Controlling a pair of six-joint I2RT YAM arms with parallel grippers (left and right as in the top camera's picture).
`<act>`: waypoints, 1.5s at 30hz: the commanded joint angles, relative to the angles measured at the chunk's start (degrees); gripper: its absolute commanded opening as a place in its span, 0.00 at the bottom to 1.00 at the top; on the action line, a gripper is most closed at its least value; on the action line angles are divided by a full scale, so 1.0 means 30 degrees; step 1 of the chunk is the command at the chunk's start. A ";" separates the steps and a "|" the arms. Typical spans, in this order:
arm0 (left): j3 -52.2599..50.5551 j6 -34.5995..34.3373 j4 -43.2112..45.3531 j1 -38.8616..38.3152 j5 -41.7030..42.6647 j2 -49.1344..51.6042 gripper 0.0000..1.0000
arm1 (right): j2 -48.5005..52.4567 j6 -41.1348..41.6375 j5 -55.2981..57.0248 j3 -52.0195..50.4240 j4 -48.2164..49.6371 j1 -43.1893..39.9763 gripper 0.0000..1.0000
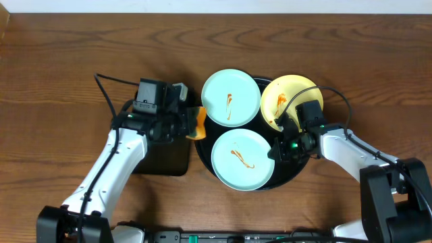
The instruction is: Clean dirty plates on tray and stack at the side
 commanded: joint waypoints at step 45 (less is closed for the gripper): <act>0.0423 -0.4546 0.1632 -1.0688 -0.6105 0.4452 0.08 | 0.0262 0.0219 0.0182 -0.0124 -0.0036 0.0204 0.01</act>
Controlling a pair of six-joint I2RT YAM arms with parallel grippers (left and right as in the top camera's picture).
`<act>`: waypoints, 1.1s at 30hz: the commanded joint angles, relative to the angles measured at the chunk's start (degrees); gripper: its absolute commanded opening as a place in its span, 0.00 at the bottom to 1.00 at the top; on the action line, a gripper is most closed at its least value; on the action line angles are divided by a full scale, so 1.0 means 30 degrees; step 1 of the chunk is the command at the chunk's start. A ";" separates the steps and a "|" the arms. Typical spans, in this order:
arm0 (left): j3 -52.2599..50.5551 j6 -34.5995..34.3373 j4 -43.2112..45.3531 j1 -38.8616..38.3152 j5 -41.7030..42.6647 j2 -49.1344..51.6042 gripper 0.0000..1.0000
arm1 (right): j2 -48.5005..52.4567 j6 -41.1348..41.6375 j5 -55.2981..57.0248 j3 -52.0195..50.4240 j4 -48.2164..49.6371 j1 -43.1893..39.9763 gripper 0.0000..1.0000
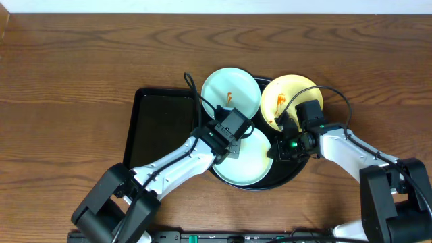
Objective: Clean dirty plates on tray and stack at the side
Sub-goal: 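Scrub the front blue plate with the sponge in the left gripper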
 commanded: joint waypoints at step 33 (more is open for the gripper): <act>0.0721 0.1253 -0.3963 0.2317 -0.4320 -0.5319 0.08 | 0.0255 0.0663 0.0831 -0.0124 -0.0291 0.0146 0.01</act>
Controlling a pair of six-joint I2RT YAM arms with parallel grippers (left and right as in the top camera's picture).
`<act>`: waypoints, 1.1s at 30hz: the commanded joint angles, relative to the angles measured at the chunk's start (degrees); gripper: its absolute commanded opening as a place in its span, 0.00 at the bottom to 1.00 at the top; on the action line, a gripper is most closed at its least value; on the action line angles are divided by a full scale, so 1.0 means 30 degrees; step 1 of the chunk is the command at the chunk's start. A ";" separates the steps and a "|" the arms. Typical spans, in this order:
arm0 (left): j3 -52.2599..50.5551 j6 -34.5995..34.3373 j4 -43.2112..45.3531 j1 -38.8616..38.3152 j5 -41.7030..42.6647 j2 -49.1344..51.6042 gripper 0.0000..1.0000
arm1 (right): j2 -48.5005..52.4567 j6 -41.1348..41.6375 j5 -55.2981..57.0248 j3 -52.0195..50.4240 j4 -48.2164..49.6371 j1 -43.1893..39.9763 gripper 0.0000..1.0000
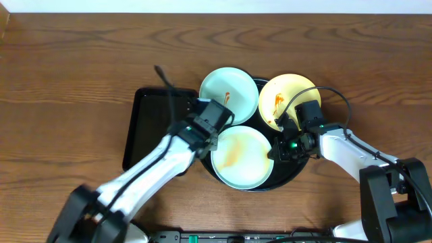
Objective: Clean dirty plates on tray and stack at the side
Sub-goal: 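Scrub the front blue plate with the sponge in the left gripper, then grasp the front blue plate rim with the right gripper and lift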
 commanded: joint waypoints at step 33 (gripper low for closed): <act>0.0452 0.0255 -0.1865 0.5289 -0.0867 -0.1647 0.08 | -0.5107 0.0918 1.1686 0.5289 -0.7861 0.1122 0.01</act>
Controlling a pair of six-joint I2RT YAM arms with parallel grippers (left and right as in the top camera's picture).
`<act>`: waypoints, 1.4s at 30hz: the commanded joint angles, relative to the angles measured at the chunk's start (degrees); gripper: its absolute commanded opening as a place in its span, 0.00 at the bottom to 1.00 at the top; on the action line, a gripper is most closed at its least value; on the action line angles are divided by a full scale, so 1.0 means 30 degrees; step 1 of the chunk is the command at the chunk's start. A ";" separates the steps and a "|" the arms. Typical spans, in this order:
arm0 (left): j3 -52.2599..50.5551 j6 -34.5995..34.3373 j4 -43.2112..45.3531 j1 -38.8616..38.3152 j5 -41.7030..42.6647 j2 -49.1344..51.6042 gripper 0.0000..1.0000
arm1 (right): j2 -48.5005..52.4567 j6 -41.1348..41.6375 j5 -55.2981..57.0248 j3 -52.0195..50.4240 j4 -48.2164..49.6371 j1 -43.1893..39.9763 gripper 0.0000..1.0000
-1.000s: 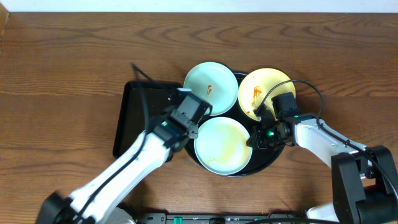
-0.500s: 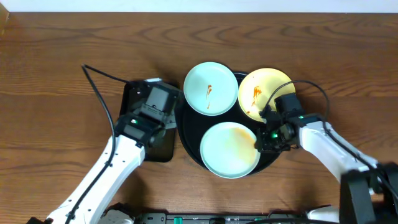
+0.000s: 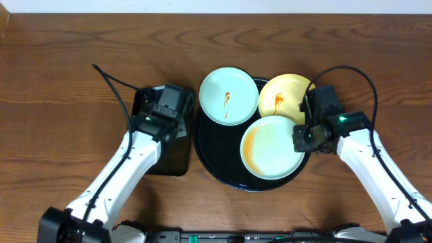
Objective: Clean dirty plates on tray and stack at the side
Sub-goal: 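Grasp the front blue plate rim with the right gripper and lift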
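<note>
Three plates sit on the round black tray [image 3: 214,165]. The far pale green plate [image 3: 227,96] and the yellow plate [image 3: 287,100] each carry an orange streak. The near pale green plate [image 3: 273,147] has a faint orange smear on its left side and hangs over the tray's right edge. My right gripper [image 3: 300,140] is at that plate's right rim and looks shut on it. My left gripper [image 3: 179,128] hovers over the small black rectangular tray [image 3: 169,160] to the left. Its fingers are hidden under the wrist, and no sponge shows.
Brown wooden table [image 3: 67,67] all around. A black cable [image 3: 111,77] loops off the left arm towards the far left. The right arm's cable [image 3: 351,71] arches above the yellow plate.
My left gripper has gone from the near plate back to the small black tray on the left. The near plate now sits further right with my right gripper on its rim.
At first my left gripper held an orange sponge beside the round tray while the right gripper gripped the near plate's right rim. Then the left gripper was down on that plate, whose streak became a smear. Now the left is withdrawn and the plate has shifted right.
</note>
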 commanded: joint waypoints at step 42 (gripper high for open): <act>0.0146 0.0255 0.0211 0.0095 -0.0466 0.0838 0.08 | -0.0430 0.4954 1.1183 0.1727 0.2747 0.2914 0.01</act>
